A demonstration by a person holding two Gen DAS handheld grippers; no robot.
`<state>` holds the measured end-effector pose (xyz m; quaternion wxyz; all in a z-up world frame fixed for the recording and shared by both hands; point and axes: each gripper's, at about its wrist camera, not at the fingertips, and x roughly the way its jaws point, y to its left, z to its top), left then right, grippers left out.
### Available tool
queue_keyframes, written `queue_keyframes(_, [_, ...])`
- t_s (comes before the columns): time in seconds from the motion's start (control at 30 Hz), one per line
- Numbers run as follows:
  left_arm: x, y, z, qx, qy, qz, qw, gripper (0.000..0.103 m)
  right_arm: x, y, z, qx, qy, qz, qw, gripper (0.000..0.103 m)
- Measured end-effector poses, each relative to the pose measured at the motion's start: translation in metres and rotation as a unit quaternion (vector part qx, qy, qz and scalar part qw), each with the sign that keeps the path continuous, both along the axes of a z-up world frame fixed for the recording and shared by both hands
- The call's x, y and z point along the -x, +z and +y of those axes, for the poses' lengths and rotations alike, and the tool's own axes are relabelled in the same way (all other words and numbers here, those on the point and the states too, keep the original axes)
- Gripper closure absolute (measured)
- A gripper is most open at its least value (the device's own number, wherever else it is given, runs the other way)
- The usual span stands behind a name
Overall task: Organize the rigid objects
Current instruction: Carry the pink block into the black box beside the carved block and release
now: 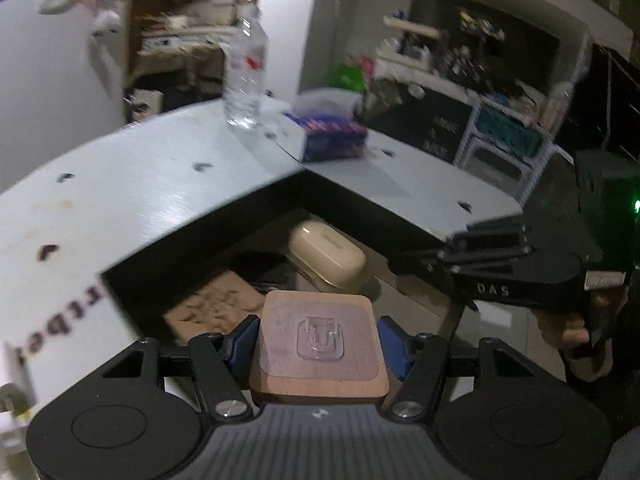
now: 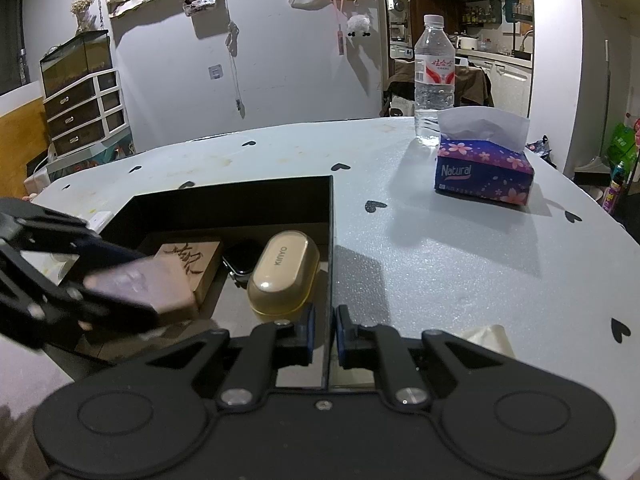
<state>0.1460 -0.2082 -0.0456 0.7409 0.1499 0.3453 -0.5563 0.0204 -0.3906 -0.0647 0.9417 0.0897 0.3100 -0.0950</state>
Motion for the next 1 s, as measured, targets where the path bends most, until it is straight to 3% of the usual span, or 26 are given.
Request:
queue_keyframes(0.03, [0.004, -0.001, -0.004, -0.007, -0.007, -0.017, 0.9998, 0.04, 0.0, 0.0, -0.001, -0.001, 0.0, 0.0, 1.0, 0.091])
queue_keyframes(0.2, [0.004, -0.007, -0.015, -0.016, -0.034, 0.01, 0.9993, 0.039, 0.0, 0.0, -0.001, -0.001, 0.001, 0.0, 1.0, 0.091])
queue_keyframes(0.33, [0.004, -0.003, -0.015, -0.008, -0.022, 0.007, 0.9997, 0.022, 0.0, 0.0, -0.001, 0.0, 0.001, 0.0, 1.0, 0.091])
queue_keyframes(0.6, [0.01, 0.007, -0.007, -0.013, -0.01, -0.005, 0.9999, 0.021, 0.0, 0.0, -0.001, 0.0, 0.001, 0.0, 1.0, 0.091])
queue_keyframes(1.0, [0.017, 0.02, 0.012, 0.005, 0.02, -0.003, 0.9998, 0.008, 0.0, 0.0, -0.001, 0.0, 0.001, 0.0, 1.0, 0.091])
